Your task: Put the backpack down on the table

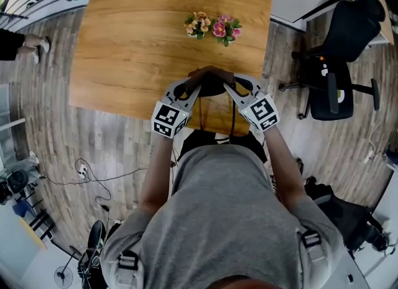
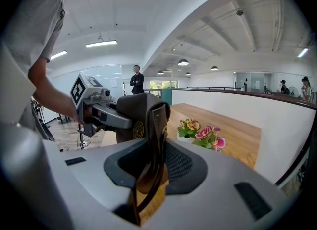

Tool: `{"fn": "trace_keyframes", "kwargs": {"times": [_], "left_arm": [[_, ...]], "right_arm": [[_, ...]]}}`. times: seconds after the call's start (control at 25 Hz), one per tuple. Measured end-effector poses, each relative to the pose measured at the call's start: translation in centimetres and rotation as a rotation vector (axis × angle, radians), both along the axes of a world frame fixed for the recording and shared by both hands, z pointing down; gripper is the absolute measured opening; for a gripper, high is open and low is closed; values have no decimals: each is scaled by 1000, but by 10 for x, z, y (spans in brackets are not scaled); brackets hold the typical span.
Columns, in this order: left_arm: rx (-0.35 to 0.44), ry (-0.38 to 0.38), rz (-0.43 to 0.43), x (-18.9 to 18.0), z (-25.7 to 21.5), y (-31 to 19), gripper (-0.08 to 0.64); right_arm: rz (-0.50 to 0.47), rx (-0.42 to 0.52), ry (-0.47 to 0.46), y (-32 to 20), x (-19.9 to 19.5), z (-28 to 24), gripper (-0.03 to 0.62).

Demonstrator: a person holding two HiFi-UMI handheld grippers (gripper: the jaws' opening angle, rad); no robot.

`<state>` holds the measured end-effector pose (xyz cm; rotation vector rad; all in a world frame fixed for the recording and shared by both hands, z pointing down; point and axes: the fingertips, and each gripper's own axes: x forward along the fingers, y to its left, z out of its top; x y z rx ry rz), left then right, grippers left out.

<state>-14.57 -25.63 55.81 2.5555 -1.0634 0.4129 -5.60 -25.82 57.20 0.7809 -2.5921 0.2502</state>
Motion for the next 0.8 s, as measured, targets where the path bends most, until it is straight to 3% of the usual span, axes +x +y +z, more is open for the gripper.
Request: {"fn": "trace_keyframes", "kwargs": {"times": [0.8], "left_arm": [[-41,-28,100,-3,52,-28,77]], "right_arm": [[48,-43,49,-23,-7,46,97]]}}
